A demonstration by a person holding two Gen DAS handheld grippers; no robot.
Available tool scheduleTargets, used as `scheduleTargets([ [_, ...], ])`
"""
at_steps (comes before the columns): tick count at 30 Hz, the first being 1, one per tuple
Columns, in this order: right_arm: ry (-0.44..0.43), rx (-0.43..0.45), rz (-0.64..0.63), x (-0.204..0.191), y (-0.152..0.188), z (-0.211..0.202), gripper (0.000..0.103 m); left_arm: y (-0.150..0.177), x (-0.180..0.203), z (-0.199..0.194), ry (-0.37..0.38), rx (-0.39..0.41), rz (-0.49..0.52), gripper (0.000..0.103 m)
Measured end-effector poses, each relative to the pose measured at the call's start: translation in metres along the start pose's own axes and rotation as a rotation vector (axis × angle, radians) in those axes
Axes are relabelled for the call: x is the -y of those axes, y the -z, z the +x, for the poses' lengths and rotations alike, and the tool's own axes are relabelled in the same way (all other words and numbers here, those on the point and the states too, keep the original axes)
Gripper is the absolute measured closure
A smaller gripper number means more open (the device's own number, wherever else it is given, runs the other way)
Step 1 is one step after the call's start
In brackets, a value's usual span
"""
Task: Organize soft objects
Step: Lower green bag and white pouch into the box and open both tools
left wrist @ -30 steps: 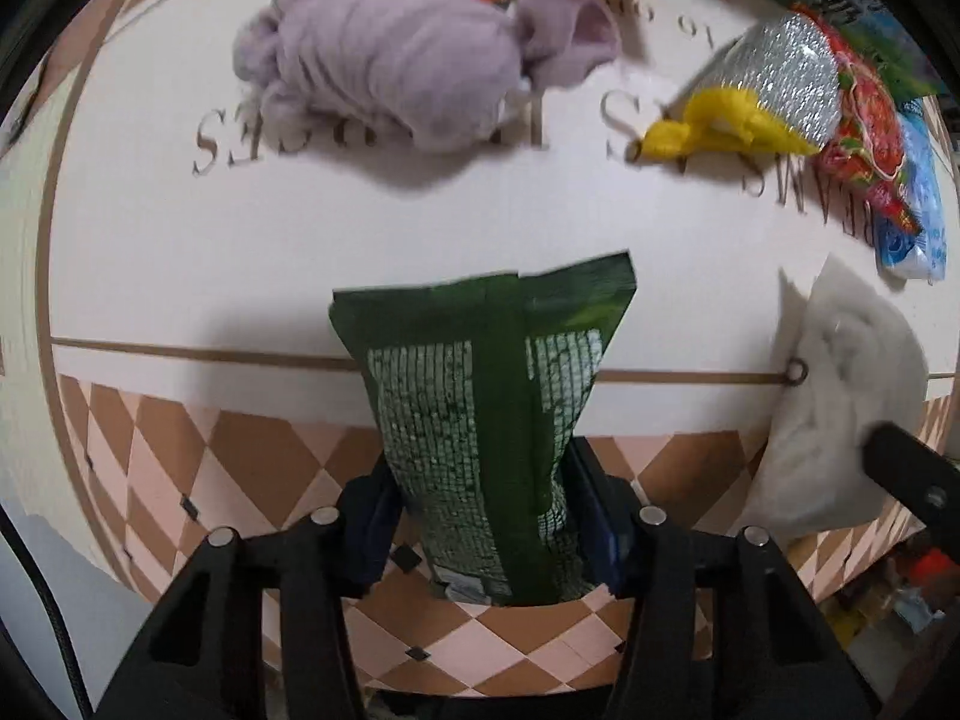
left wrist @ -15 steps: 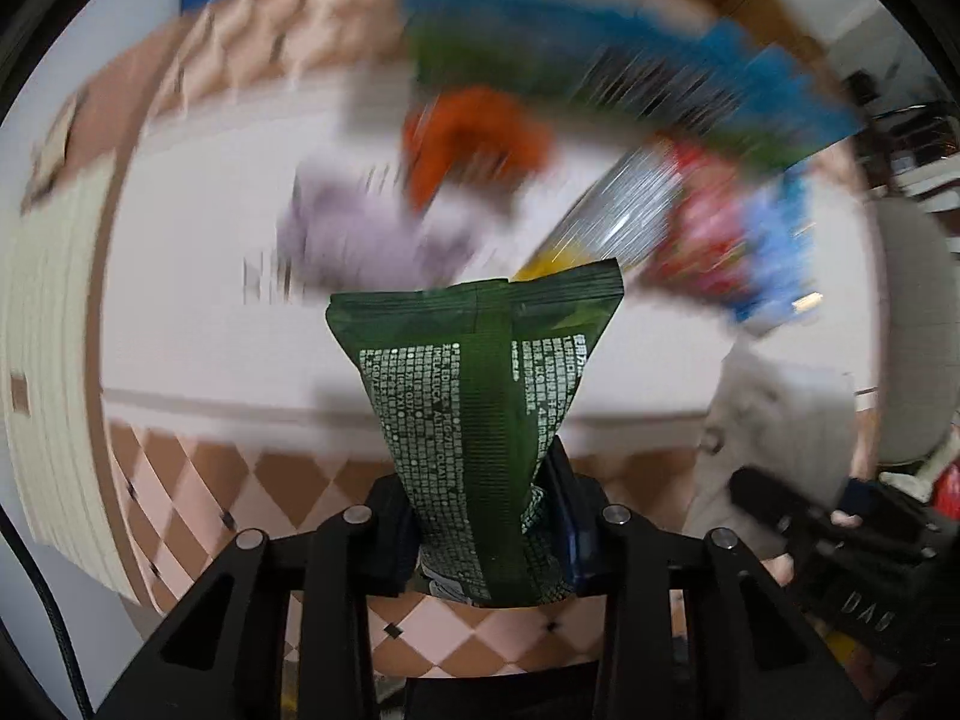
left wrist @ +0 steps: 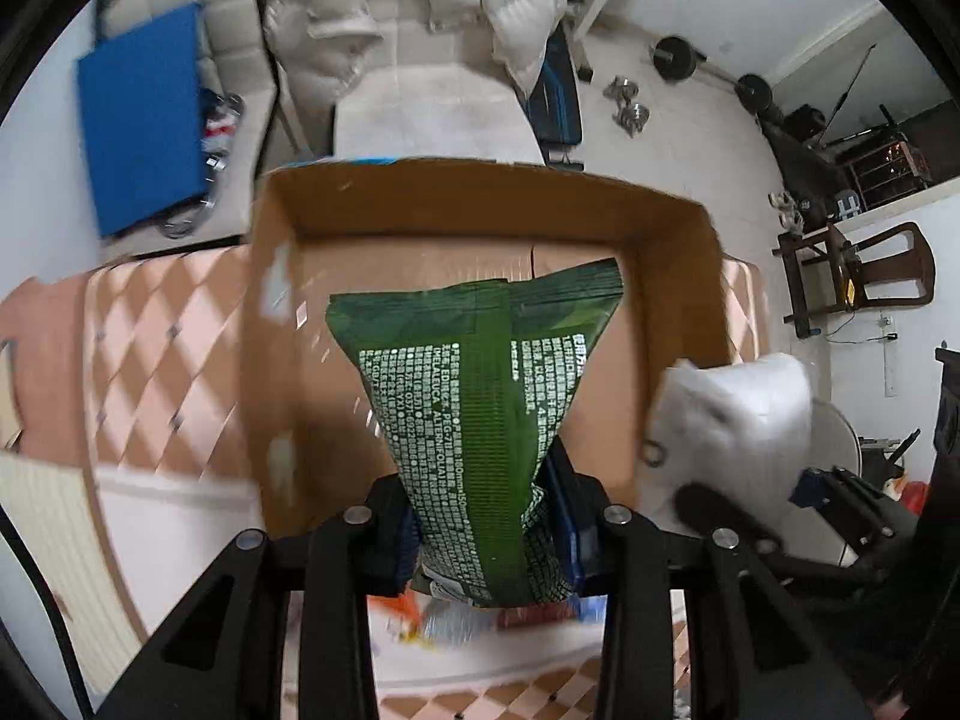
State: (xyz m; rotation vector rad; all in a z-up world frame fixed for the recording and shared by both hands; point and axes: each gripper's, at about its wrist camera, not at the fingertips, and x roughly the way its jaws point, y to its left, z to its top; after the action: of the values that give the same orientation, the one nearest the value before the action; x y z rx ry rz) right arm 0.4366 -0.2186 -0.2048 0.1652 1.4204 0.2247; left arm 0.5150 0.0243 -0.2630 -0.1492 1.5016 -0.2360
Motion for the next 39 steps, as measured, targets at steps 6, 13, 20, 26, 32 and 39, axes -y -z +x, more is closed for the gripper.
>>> scheduleTargets([
  [6, 0.045, -0.089, -0.045, -0.008, -0.077, 0.086, 0.037, -0.041, -0.005, 0.060, 0.011, -0.123, 0.012, 0.070],
  [13, 0.094, -0.145, -0.095, -0.006, -0.116, 0.152, 0.037, -0.054, -0.007, 0.092, -0.041, -0.174, -0.004, 0.070],
  [20, 0.105, -0.151, -0.099, -0.003, -0.138, 0.179, 0.032, -0.063, 0.000, 0.096, -0.053, -0.172, 0.019, 0.055],
  [26, 0.098, -0.130, -0.066, 0.007, -0.137, 0.165, 0.000, -0.057, -0.002, 0.065, -0.095, -0.083, 0.004, 0.001],
  [32, 0.137, -0.105, -0.070, 0.008, -0.119, 0.136, 0.000, -0.033, -0.006, 0.035, -0.122, -0.020, -0.046, 0.001],
  [39, 0.132, -0.034, -0.053, 0.005, -0.091, 0.098, 0.000, 0.005, 0.007, -0.005, -0.159, 0.064, -0.049, 0.001],
])
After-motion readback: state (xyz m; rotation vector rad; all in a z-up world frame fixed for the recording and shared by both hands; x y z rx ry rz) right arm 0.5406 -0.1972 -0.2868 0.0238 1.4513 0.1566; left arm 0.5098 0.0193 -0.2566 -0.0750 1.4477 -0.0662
